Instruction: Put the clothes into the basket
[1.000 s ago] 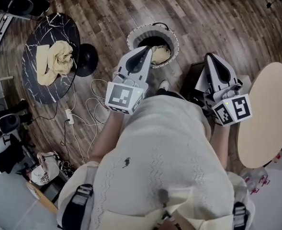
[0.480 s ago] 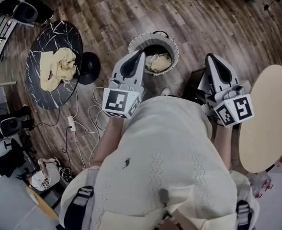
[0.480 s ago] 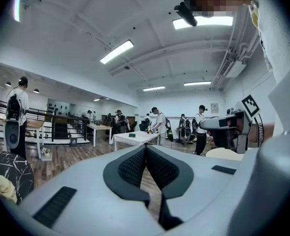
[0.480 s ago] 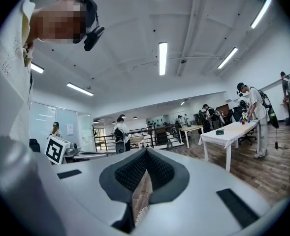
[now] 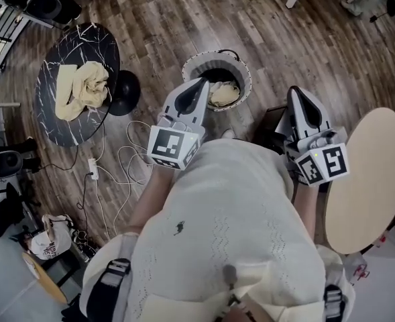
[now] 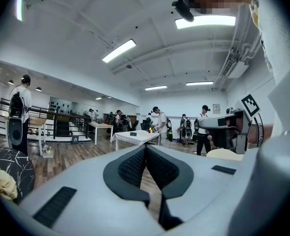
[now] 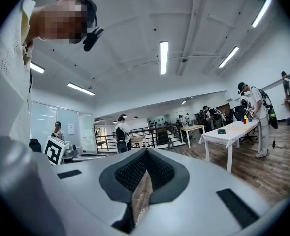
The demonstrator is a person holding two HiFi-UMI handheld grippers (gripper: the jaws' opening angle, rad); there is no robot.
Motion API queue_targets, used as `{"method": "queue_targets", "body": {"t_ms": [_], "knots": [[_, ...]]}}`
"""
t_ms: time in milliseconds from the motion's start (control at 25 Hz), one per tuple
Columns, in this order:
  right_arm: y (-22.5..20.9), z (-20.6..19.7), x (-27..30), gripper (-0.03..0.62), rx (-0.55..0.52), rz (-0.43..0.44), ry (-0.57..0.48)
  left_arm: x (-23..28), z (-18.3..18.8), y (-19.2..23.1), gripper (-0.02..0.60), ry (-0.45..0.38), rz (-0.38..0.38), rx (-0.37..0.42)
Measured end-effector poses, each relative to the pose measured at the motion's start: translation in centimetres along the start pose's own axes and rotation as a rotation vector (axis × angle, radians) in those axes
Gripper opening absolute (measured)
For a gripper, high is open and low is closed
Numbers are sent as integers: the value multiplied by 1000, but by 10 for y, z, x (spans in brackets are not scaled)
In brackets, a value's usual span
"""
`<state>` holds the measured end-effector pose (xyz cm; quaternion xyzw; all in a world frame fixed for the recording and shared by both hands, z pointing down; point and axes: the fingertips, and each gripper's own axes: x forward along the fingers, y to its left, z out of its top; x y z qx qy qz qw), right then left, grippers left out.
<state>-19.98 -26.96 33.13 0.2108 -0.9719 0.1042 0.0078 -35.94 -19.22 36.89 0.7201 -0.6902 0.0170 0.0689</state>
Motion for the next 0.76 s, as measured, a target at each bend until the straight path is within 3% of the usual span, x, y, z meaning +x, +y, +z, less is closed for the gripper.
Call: {"method": "queue_targets", "body": {"t_ms": [760], "knots": [[30,-18,23,6,9,68,43,-24,-15,23,21,12,51,-37]]}}
